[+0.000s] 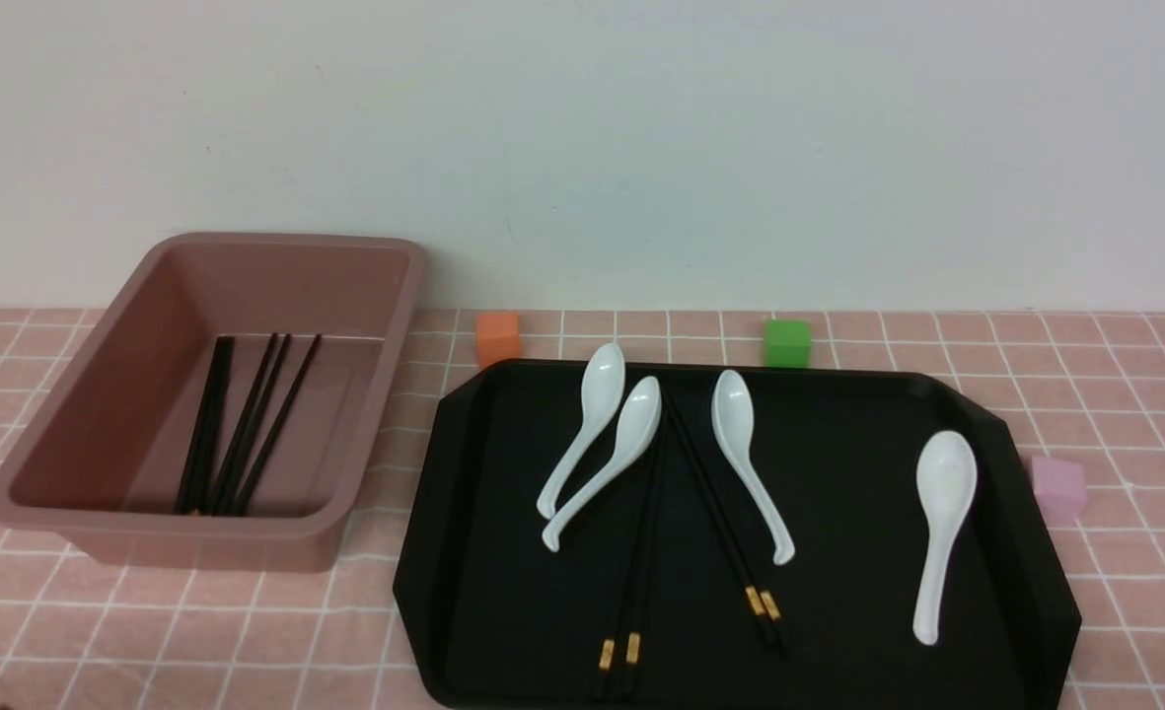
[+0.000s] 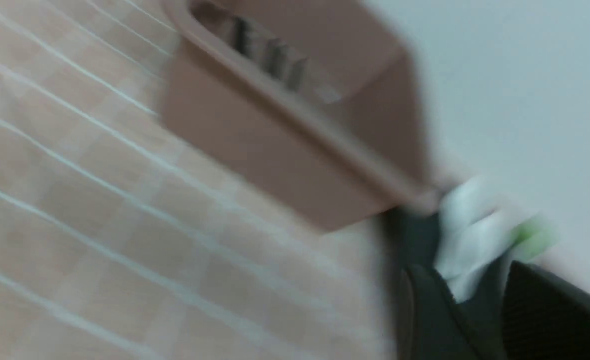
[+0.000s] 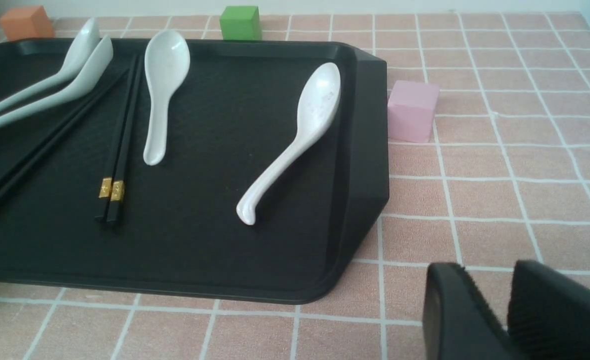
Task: On pink tablecloth take chopsticks from black tray and put them in box.
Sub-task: 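Reach over to the black tray and grasp a pair of chopsticks with the left gripper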
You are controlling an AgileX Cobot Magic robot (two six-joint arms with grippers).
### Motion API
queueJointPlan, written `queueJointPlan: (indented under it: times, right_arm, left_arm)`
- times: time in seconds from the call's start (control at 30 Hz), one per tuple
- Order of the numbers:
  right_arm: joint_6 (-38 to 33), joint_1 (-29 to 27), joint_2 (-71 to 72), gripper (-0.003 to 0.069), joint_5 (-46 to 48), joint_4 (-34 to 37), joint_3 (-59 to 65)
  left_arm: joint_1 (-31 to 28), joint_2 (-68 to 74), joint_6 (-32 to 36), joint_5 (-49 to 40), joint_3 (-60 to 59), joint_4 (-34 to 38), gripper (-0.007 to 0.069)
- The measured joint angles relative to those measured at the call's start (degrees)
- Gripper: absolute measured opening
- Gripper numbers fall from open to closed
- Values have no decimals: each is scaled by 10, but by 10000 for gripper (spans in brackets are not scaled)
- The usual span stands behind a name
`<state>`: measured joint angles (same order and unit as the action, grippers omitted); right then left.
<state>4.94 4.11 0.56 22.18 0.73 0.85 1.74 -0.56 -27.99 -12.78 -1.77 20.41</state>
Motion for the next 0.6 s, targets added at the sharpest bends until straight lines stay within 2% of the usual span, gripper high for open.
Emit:
queueJointPlan:
  times: [0.2, 0.33, 0.5, 0.57, 0.6]
  right_arm:
    - [0, 0, 0, 206, 0, 0, 0]
    - [0, 0, 0, 211, 0, 0, 0]
    - [0, 0, 0, 216, 0, 0, 0]
    - [0, 0, 0, 221, 0, 0, 0]
    - [0, 0, 0, 221, 0, 0, 0]
  left_arm:
    - [0, 0, -19, 51, 0, 98, 239]
    - [0, 0, -10, 17, 22, 133, 234]
    - [0, 26, 56, -80, 109, 136, 137]
    - [0, 113, 113, -166, 174, 129, 39]
    - [0, 121, 122, -173, 183, 126, 31]
